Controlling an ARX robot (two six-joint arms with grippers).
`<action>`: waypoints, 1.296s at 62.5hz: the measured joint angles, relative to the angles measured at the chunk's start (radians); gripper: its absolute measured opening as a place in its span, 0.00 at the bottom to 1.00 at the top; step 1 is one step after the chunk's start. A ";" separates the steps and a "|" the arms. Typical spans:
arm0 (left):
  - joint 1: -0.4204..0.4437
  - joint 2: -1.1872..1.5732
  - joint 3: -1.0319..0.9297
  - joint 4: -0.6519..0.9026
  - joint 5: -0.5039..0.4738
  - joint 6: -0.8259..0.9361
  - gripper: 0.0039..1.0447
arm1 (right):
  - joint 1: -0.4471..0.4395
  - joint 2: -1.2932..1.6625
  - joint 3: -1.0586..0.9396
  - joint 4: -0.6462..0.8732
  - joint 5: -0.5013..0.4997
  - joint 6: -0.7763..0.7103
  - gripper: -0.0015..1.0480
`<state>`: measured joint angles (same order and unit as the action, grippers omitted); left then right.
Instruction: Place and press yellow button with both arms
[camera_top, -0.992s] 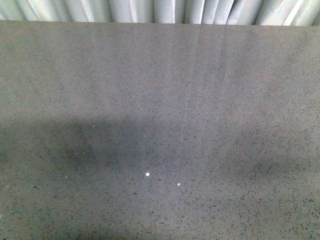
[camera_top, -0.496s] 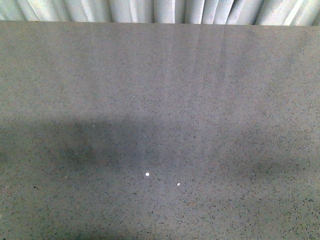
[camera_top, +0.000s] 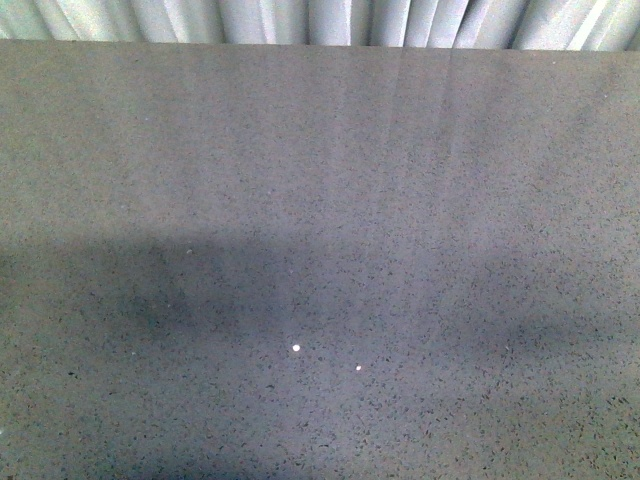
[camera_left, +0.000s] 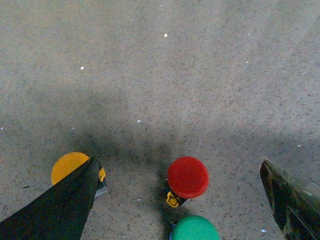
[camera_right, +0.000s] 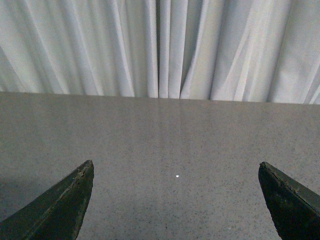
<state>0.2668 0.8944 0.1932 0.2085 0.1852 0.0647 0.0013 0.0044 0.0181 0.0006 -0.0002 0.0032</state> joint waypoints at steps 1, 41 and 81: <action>0.007 0.023 0.000 0.018 0.000 0.003 0.91 | 0.000 0.000 0.000 0.000 0.000 0.000 0.91; 0.213 0.531 0.116 0.291 0.059 0.039 0.91 | 0.000 0.000 0.000 0.000 0.000 0.000 0.91; 0.244 0.660 0.122 0.362 0.047 0.039 0.91 | 0.000 0.000 0.000 0.000 0.000 0.000 0.91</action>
<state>0.5106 1.5539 0.3153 0.5705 0.2317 0.1040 0.0013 0.0048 0.0181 0.0006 0.0002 0.0032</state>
